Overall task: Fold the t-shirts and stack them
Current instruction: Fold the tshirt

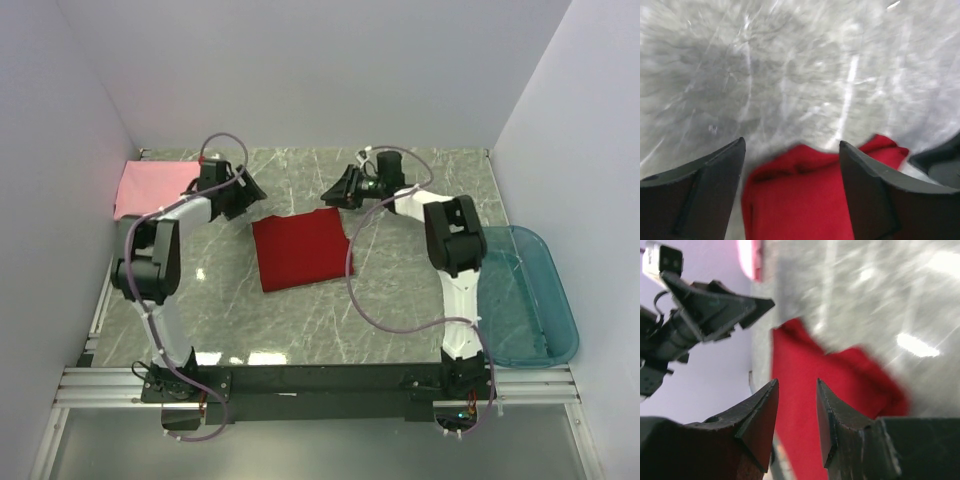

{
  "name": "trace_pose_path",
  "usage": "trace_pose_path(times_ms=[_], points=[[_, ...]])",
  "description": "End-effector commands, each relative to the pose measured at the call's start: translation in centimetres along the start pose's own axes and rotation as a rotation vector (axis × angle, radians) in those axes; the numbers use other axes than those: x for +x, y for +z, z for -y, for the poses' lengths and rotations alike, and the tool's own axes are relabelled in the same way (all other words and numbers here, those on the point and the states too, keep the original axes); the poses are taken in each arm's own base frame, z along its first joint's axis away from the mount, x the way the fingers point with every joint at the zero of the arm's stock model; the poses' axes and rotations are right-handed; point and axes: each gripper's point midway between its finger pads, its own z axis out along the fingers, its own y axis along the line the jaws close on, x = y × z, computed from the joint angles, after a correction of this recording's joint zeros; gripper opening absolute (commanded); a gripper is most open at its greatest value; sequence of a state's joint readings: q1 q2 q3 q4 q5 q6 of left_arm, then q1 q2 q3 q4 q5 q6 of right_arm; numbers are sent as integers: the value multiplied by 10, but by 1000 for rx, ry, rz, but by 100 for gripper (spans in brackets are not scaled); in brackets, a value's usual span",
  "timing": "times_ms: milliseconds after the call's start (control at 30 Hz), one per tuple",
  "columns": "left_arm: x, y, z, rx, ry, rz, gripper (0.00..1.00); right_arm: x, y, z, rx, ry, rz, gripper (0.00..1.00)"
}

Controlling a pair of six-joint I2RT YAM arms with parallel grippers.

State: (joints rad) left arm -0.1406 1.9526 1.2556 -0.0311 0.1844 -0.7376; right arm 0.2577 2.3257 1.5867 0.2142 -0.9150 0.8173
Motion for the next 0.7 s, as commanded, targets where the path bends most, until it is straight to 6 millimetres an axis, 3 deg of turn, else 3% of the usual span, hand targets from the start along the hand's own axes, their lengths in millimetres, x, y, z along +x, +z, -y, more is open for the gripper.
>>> trace_pose_path(times_ms=[0, 133, 167, 200, 233, 300, 333, 400, 433, 467, 533, 667], points=[[-36, -65, 55, 101, 58, 130, 84, -11, -43, -89, -104, -168, 70, 43], [0, -101, 75, 129, 99, 108, 86, 31, -63, -95, -123, -150, 29, 43], [20, -104, 65, 119, 80, 76, 84, 49, -68, -90, -112, -137, 13, 43], [27, -118, 76, 163, 80, 84, 83, 60, -69, -88, -109, -134, 0, 43], [56, -118, 65, 170, 42, 18, 79, 70, -72, -87, -116, -128, -18, 44], [76, -131, 73, 239, 26, -1, 76, 98, -75, -78, -112, -115, -59, 44], [102, -130, 57, 219, -11, -62, 75, 106, -74, -74, -109, -111, -75, 44], [119, -133, 56, 256, -30, -74, 75, 129, -74, -60, -107, -96, -125, 44], [139, -131, 40, 233, -66, -116, 74, 136, -73, -56, -114, -89, -146, 44], [146, -130, 33, 231, -86, -132, 70, 148, -72, -43, -108, -52, -176, 44], [163, -125, 19, 217, -130, -164, 66, 154, -70, -28, -96, -34, -187, 44], [187, -114, -10, 190, -245, -250, 61, 173, -62, 21, -33, 52, -248, 43]])
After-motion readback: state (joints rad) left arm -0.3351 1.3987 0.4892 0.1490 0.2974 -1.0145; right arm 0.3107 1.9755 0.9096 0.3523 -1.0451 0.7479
